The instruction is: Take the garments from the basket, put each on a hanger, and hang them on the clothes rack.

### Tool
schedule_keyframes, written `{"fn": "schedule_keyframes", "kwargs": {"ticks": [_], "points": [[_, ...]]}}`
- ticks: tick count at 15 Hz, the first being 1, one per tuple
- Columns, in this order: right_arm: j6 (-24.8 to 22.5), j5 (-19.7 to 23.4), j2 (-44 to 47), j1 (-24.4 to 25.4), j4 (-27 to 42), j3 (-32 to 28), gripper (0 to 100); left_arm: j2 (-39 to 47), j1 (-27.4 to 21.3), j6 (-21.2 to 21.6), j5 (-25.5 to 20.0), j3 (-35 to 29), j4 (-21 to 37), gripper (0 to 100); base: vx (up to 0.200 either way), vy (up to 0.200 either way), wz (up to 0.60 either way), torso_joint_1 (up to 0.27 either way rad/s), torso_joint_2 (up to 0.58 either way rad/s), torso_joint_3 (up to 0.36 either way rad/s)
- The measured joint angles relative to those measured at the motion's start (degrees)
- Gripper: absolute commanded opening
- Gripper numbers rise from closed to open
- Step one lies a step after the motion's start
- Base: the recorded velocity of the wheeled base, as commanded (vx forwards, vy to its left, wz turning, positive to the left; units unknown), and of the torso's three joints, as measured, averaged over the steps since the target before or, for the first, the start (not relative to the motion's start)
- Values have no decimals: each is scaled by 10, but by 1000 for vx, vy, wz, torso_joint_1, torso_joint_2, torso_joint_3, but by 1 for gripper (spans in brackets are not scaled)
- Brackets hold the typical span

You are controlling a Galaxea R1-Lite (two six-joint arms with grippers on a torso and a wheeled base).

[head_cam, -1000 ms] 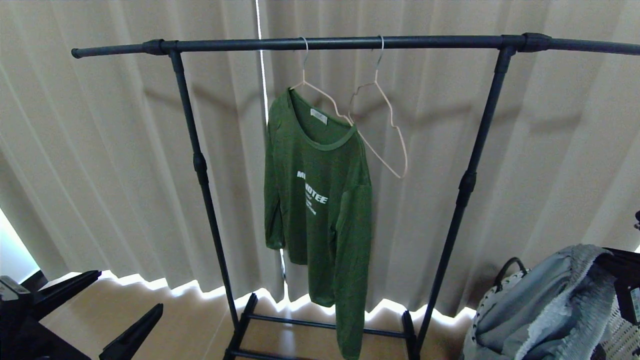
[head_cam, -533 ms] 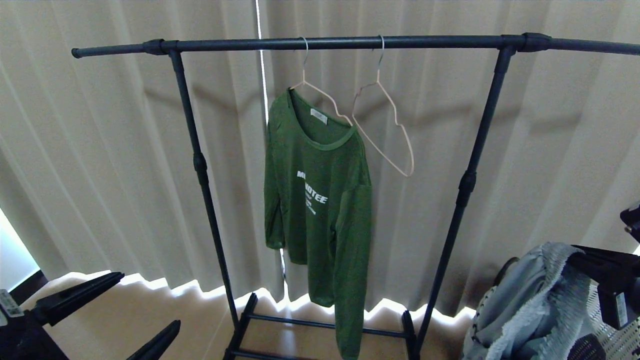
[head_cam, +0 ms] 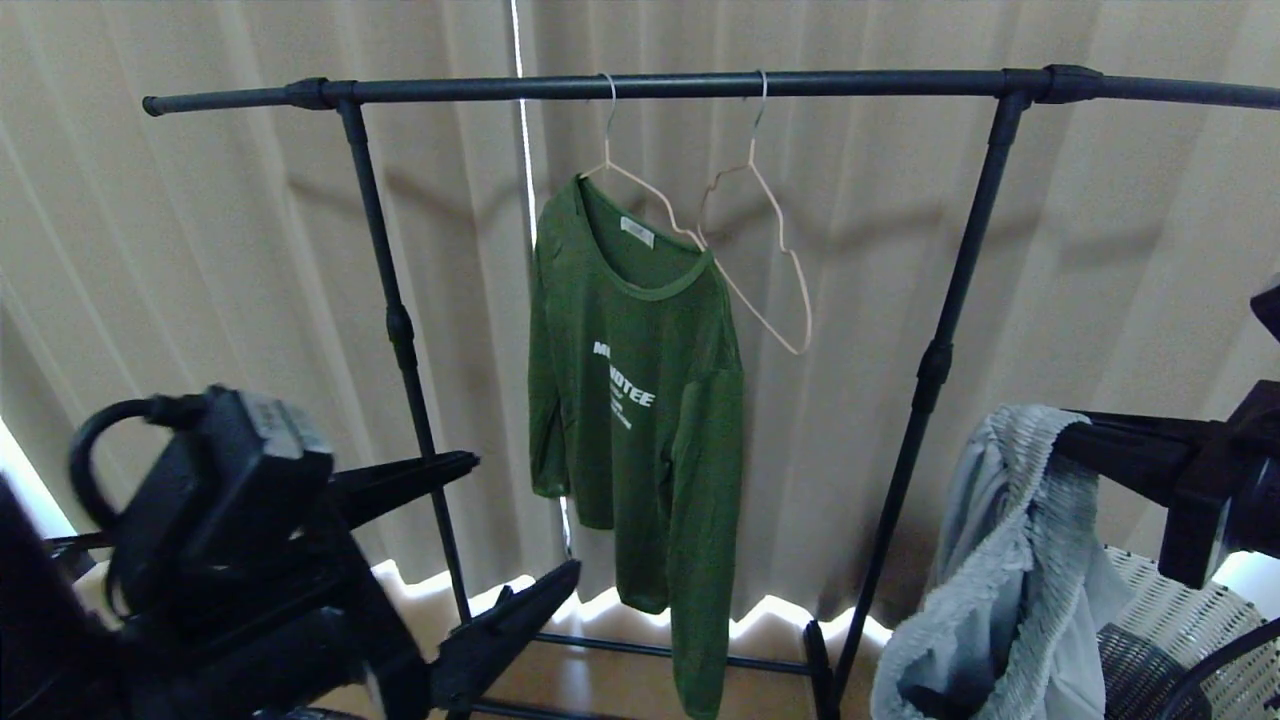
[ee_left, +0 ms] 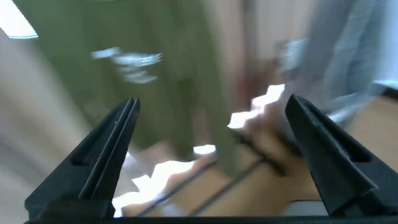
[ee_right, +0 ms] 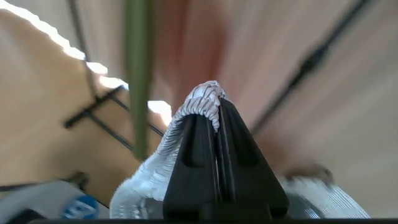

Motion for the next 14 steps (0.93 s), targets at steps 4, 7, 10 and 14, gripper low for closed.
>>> {"fn": "schedule_keyframes", "kwargs": {"ticks": [4, 7, 10, 14], "points": [[35, 43, 18, 37, 0, -38, 0, 137, -71, -105, 5, -77, 0, 100, 0, 0, 0, 0, 0, 0], [56, 51, 22, 63, -9, -55, 0, 223, -121, -180, 12, -125, -1, 100, 0, 0, 0, 0, 0, 0], [64, 76, 23, 83, -53, -54, 0, 293, -160, -228, 49, -154, -2, 100, 0, 0, 0, 0, 0, 0], [65, 90, 22, 93, -55, -57, 0, 344, -167, -247, 56, -177, -2, 100, 0, 0, 0, 0, 0, 0]]}}
